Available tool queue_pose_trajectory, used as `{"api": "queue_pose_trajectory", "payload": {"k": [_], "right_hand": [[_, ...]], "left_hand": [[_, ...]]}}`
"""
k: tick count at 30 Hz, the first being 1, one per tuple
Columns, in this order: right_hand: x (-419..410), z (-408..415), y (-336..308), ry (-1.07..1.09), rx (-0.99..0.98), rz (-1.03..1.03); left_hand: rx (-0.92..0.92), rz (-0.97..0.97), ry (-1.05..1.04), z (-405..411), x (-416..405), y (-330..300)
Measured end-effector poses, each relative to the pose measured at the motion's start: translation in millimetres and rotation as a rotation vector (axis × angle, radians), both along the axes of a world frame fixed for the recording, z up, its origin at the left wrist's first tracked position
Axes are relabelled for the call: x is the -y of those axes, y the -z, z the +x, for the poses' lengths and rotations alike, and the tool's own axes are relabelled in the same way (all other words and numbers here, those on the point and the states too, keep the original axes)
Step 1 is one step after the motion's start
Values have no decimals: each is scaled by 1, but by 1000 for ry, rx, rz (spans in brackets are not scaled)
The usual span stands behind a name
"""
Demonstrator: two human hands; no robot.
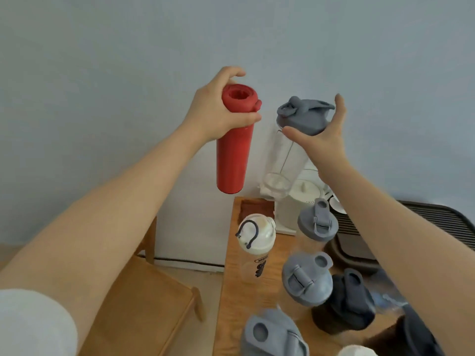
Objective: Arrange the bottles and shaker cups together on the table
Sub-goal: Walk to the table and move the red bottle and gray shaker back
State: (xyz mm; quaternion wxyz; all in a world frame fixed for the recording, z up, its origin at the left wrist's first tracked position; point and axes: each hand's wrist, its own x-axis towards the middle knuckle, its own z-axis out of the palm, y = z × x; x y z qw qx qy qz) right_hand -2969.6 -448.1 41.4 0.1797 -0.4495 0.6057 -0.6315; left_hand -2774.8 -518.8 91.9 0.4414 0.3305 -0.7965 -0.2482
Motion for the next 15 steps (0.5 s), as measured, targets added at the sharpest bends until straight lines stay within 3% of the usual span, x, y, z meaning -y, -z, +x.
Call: {"api": "queue_pose_trajectory", "payload": {"k": [9, 15], "right_hand": [[37, -10, 62, -77, -459, 370], [36, -4, 101, -273, -570, 600]], "left_hand": [[217, 148, 222, -19, 60, 111], [219, 311, 297, -18, 67, 182]]}}
